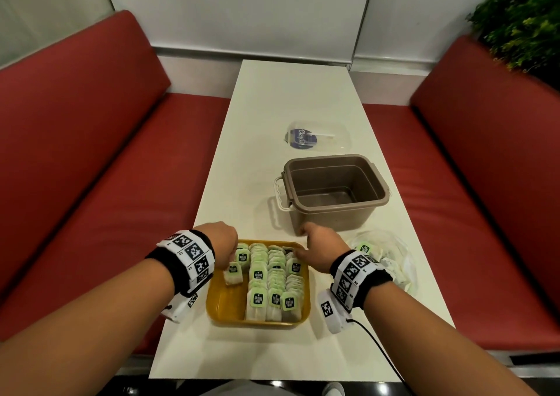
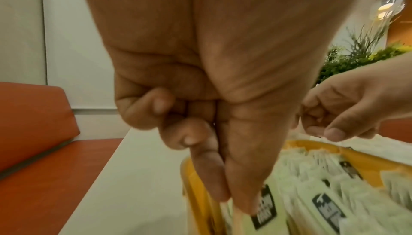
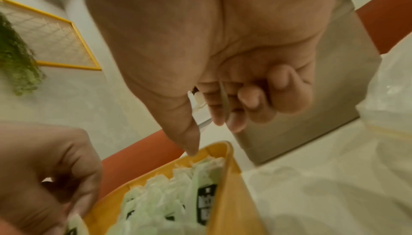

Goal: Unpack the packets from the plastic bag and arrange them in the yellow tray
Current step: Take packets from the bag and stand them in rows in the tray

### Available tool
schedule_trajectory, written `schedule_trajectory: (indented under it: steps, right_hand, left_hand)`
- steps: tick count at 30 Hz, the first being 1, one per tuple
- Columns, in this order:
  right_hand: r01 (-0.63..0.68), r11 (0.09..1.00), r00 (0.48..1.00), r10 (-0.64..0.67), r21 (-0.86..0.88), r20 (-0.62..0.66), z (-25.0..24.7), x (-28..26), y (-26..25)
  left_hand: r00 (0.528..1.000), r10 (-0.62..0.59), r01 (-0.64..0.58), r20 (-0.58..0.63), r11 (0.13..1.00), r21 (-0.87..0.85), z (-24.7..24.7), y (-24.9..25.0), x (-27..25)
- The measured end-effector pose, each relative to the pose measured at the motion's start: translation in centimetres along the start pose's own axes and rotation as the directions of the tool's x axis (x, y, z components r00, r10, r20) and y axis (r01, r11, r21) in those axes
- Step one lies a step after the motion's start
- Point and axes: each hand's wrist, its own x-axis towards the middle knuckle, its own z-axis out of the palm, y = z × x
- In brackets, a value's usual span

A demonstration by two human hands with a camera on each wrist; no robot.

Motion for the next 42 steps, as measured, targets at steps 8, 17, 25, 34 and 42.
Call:
schedule_trajectory:
  steps: [8,17,25,34,42]
  right_hand:
    - [-0.016,0.999,0.991,0.021,-0.039,0.134,0.6,0.0,0.7]
    - [-0.002,0.999,0.988,-0.006,0.048,0.156,0.8,0.0,1.7]
    - [0.045,0.990,0.999,-0.044,0.132,-0.014,-2.6,-1.8,5.6]
    - [-0.080,0.997,0.993,0.079,-0.011,-0.085,-6.3,-4.3,16.9]
    - [-0.016,0.999,0.997,0.013,0.033,0.080,-4.6,-4.8,21.2]
  left_hand:
    - [0.978,-0.165,0.161,-0.129,0.986,-0.042,1.3,0.8,1.7]
    - [0.967,-0.218,0.201,-0.132,0.971,-0.130,2.1,1.4,1.7]
    - [0.918,0.019,-0.112,-0.396,0.971,-0.213,-2.0,7.8,0.8]
    - [0.895,0.220,-0.358,-0.388,0.872,-0.333,-4.4,22.1,5.5]
    - [0.946,0.131,-0.229,-0.296,0.918,-0.324,-1.9,26.1,10.2]
